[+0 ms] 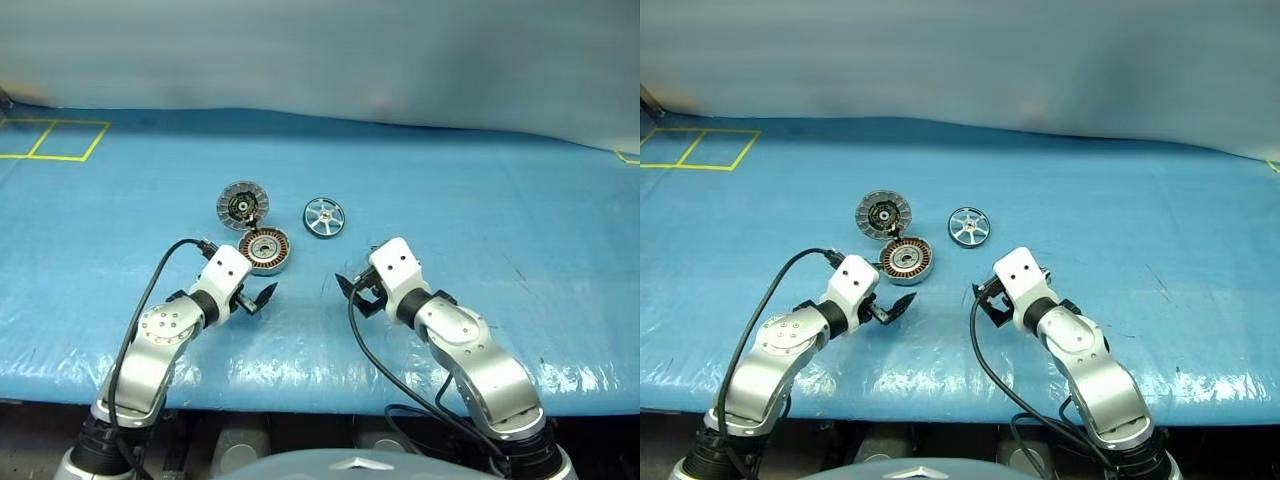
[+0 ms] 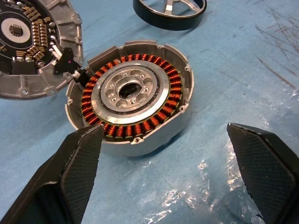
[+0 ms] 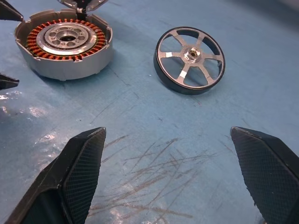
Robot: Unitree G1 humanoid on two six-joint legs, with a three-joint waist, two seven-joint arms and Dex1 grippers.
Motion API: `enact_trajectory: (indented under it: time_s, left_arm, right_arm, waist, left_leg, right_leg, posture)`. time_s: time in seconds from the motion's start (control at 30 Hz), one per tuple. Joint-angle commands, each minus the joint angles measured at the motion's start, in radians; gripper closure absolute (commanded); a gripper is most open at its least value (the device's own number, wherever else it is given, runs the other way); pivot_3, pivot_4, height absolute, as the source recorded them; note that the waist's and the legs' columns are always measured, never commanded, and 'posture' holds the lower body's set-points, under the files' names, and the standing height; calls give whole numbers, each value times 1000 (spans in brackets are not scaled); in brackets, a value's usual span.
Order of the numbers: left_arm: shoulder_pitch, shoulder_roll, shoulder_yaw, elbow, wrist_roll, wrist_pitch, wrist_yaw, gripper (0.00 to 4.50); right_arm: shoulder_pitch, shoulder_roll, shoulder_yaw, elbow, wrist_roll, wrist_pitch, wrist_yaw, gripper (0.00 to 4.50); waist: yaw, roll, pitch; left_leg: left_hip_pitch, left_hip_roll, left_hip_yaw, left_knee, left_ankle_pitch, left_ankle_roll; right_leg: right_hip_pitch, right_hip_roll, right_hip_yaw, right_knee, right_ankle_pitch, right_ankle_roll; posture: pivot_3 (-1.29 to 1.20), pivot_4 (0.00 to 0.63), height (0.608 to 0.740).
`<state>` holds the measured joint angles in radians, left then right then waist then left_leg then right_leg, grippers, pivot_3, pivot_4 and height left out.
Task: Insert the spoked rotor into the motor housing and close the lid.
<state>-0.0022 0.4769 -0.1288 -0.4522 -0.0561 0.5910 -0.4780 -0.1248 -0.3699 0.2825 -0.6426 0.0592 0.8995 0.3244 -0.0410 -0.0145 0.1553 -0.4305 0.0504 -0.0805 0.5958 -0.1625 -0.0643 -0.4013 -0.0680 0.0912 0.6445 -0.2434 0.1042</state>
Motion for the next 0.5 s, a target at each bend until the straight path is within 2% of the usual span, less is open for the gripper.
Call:
enact_trajectory:
  time_s: [0.03,0.27,0.5]
  left_arm:
    - [29,-12,-2,-27,21,-64,29,0]
    - [136,-62,10,-52,39,-194,83,0]
    - [321,-120,70,-95,-5,-392,101,0]
  right_arm:
    - [-106,-59,59,-6,-2,9,76,17]
    - [-460,-137,233,204,-38,4,259,17]
    - [-764,-77,433,445,-58,-32,480,17]
  waist:
    - [-1,0,0]
    - [-2,0,0]
    - [-5,0,0]
  left_leg:
    - [0,0,0,0,0,0]
    - [0,0,-1,0,0,0]
    - [0,1,-1,-2,0,0]
  right_leg:
    - [0,0,0,0,0,0]
    - [0,0,0,0,0,0]
    - [-1,1,-1,0,0,-1]
  posture:
    - [0,150,740]
    - [0,150,740]
    - [0,150,740]
